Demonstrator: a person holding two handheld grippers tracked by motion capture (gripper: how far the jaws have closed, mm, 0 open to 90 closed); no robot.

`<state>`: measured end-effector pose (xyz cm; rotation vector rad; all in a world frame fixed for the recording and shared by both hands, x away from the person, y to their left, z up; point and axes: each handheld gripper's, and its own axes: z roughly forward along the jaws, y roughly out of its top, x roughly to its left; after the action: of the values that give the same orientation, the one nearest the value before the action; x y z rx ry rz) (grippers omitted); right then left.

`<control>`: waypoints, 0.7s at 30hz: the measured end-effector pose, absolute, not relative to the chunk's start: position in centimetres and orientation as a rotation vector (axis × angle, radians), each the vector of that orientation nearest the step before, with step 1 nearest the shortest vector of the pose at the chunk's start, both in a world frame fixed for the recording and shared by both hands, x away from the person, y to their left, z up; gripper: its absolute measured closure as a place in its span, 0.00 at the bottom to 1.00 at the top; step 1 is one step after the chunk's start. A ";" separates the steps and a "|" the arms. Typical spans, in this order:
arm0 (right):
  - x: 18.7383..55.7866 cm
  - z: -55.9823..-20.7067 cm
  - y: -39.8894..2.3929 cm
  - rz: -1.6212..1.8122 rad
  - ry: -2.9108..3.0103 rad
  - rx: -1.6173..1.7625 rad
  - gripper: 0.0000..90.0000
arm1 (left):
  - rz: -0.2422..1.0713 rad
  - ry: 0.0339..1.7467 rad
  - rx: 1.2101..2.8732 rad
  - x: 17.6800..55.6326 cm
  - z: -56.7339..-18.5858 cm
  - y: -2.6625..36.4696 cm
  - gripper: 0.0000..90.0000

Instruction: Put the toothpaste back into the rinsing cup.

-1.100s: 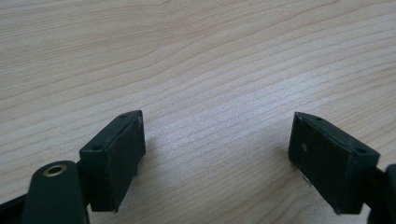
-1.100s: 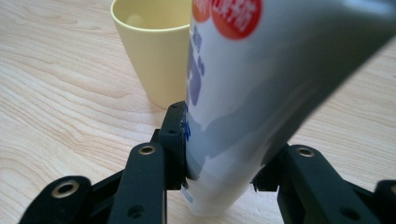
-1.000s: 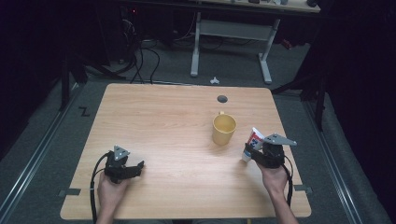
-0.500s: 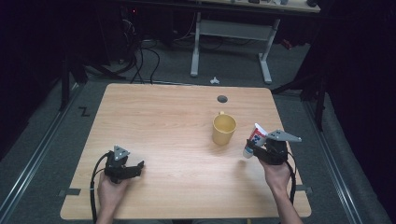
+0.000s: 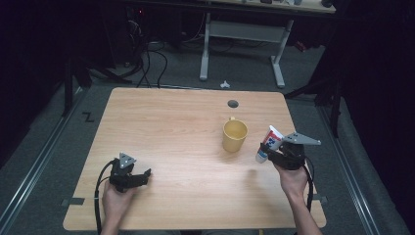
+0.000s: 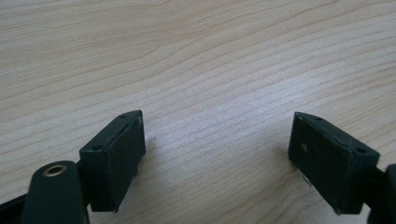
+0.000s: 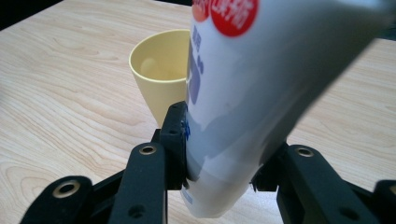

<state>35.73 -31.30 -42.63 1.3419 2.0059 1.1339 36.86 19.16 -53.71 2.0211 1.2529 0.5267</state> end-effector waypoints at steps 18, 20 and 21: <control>36.8 -40.6 -31.0 1.179 2.020 1.308 0.72 | 0.527 1.253 2.021 36.9 -53.7 19.2 0.21; 36.9 -40.5 -30.9 1.182 2.020 1.302 0.72 | 0.527 1.253 2.021 36.9 -53.7 19.2 0.21; 37.0 -40.3 -30.9 1.185 2.022 1.301 0.72 | 0.527 1.253 2.021 36.9 -53.7 19.2 0.21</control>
<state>36.99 -30.92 -40.35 1.3006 2.0217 1.1846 36.86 19.17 -53.71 2.0211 1.2527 0.5268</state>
